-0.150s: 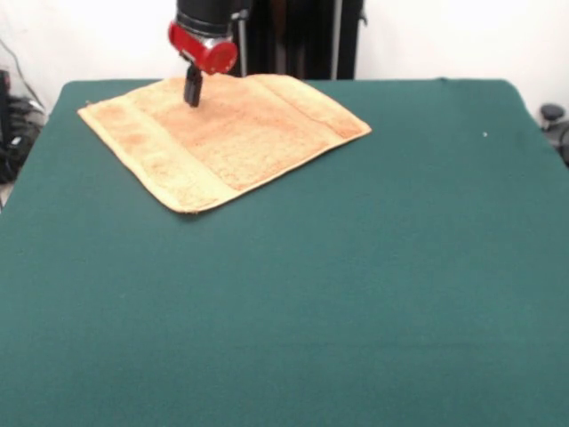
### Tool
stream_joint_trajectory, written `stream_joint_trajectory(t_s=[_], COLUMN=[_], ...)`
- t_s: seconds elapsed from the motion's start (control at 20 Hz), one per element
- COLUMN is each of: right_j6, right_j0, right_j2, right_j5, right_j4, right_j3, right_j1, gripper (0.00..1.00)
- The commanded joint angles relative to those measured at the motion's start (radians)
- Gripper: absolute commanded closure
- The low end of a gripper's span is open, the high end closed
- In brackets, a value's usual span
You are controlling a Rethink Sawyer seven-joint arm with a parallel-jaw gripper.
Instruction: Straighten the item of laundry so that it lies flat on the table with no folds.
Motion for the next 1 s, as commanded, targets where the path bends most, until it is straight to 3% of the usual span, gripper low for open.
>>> stream_joint_trajectory(t_s=[0.05,0.25,0.45,1.0], right_j6=[0.076,0.071,0.042,0.007], right_j0=[0.035,-0.017,-0.083,-0.142], right_j2=[-0.022,0.02,0.104,0.177], right_j5=[-0.218,-0.217,-0.085,0.027], right_j4=[0.133,0.155,0.162,0.206], right_j3=[-0.08,-0.096,-0.119,-0.113], right_j1=[0.088,0.081,0.047,-0.002], gripper=[1.0,1.0,1.0,1.0])
